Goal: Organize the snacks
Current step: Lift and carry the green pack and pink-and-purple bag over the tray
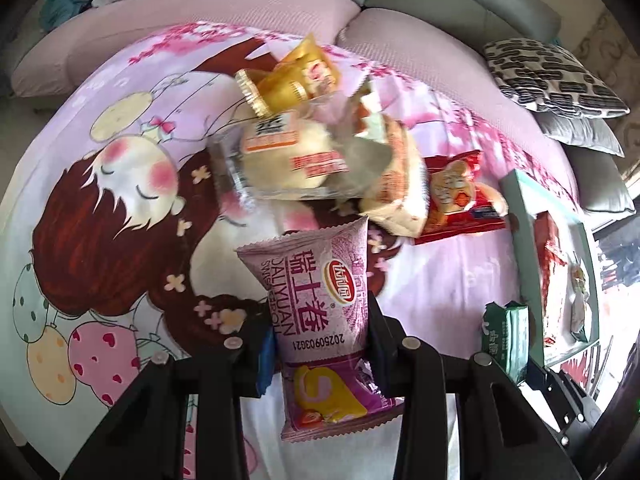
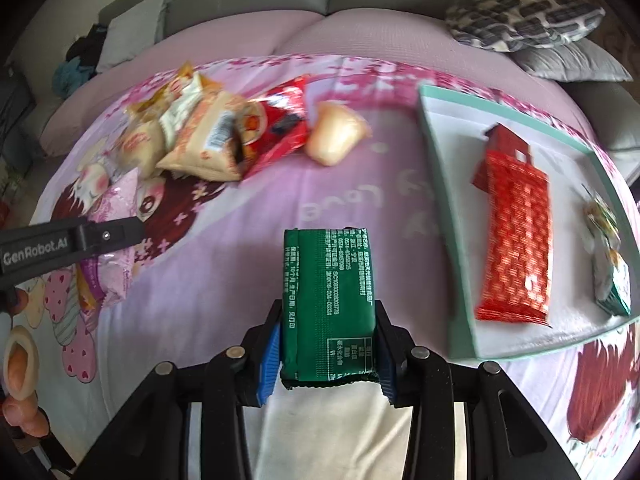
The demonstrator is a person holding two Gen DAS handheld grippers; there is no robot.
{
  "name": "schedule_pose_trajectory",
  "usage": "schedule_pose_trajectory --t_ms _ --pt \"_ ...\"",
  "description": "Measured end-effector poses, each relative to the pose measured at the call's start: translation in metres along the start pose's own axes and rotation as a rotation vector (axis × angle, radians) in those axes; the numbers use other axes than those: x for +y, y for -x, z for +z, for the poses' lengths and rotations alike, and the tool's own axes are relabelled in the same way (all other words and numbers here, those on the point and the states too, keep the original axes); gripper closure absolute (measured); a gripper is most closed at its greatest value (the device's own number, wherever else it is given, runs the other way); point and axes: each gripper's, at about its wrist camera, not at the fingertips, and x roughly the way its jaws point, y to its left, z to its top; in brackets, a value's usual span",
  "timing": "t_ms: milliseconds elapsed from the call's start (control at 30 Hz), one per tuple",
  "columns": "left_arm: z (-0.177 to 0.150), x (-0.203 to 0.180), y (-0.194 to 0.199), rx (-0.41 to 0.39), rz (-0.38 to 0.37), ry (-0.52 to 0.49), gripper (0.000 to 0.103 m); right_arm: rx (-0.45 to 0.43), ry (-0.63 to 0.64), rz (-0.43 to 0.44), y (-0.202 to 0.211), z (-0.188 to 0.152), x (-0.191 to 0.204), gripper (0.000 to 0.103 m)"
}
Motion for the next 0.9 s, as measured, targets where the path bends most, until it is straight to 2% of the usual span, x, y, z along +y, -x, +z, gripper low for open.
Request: schedule_pose_trajectory --t_ms 333,500,600,900 --pt "0.009 -0.048 0.006 -0.057 -0.028 -0.105 0.064 -0.080 -0.102 0.021 0.024 0.013 -0.039 0.061" --pt "0.006 -0.066 0.006 -0.055 -0.060 -0.145 0.064 -0.121 -0.129 0.020 0.037 0.018 -0.052 0.061" --pt "0.004 -0.075 0.011 -0.069 -0.065 -0.172 0.064 -0.147 -0.158 0.050 0.045 0.023 -0.062 0.061" --pt "-0.004 -0.093 0.004 -0.028 -0.096 -0.191 0.064 -0.210 -0.232 -0.027 0.057 0.032 -0.103 0.061"
